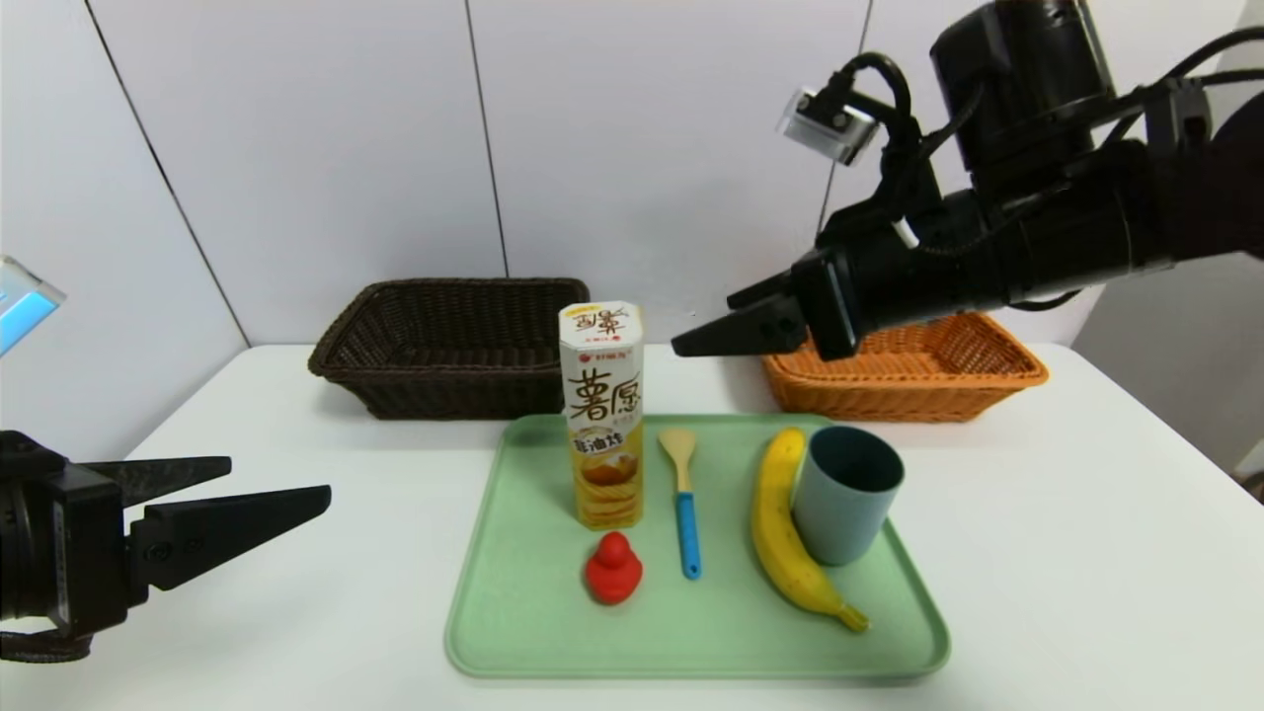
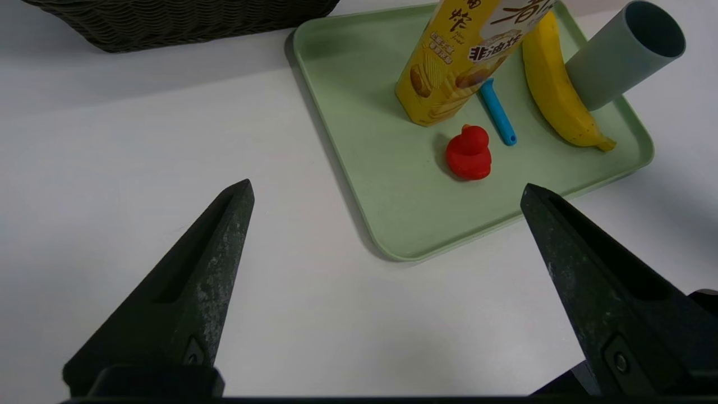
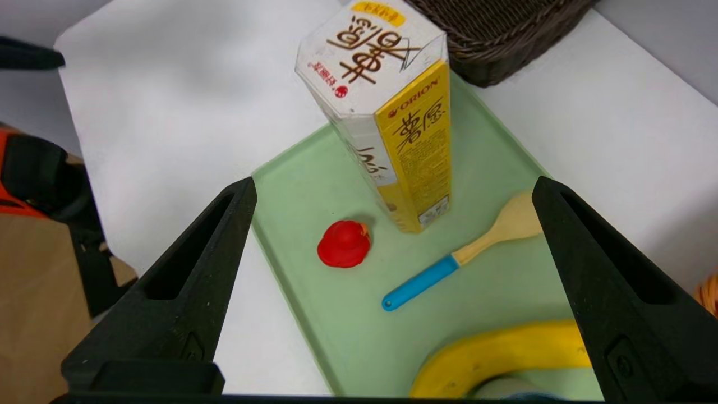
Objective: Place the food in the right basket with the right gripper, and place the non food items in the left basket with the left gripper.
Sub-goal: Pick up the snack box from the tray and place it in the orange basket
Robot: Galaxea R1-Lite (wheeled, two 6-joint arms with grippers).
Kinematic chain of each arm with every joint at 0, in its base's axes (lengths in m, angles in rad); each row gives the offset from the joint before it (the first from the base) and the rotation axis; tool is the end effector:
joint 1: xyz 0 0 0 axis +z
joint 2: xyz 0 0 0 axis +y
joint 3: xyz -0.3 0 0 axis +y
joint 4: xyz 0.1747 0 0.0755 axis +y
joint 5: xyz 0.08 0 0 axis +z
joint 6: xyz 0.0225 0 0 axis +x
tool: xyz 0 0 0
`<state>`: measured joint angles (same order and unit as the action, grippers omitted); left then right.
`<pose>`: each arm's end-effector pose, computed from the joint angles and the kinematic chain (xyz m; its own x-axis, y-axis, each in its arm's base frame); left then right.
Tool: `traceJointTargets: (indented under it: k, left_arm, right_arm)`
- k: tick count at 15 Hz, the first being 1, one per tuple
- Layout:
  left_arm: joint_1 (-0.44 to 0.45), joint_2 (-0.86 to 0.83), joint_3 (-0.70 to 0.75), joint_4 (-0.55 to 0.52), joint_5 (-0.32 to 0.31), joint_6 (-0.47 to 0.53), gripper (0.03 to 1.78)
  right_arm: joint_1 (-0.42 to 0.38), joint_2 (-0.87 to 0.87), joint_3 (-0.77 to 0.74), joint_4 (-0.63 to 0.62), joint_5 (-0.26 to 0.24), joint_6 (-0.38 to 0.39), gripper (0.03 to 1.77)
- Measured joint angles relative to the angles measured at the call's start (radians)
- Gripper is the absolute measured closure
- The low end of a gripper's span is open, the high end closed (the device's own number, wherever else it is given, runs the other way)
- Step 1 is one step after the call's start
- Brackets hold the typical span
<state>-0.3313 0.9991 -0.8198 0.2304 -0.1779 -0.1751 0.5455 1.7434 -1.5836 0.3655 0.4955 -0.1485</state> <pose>0.1091 -0.0417 0.2547 0.7961 -0.4610 -0.3920 0.4008 0.8870 -0.2292 0.2700 0.1764 0.2922 0.4040 0.8014 -0.4412 -0.8626 0.4942 0.1078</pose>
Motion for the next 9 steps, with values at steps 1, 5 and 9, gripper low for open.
traceJointTargets:
  k: [1, 5, 9]
  left_arm:
    - [0.0, 0.0, 0.001, 0.0, 0.0, 0.0, 0.12]
    - [0.002, -0.001, 0.002, 0.001, 0.001, 0.0, 0.12]
    - [0.003, 0.0, 0.014, 0.0, 0.001, 0.0, 0.12]
  right_arm:
    - [-0.001, -0.007, 0.072, -0.086, 0.009, -0.023, 0.1]
    - [0.0, -0.019, 0.304, -0.41, 0.052, -0.1, 0.1]
    - [0.014, -0.006, 0.416, -0.61, 0.07, -0.174, 0.1]
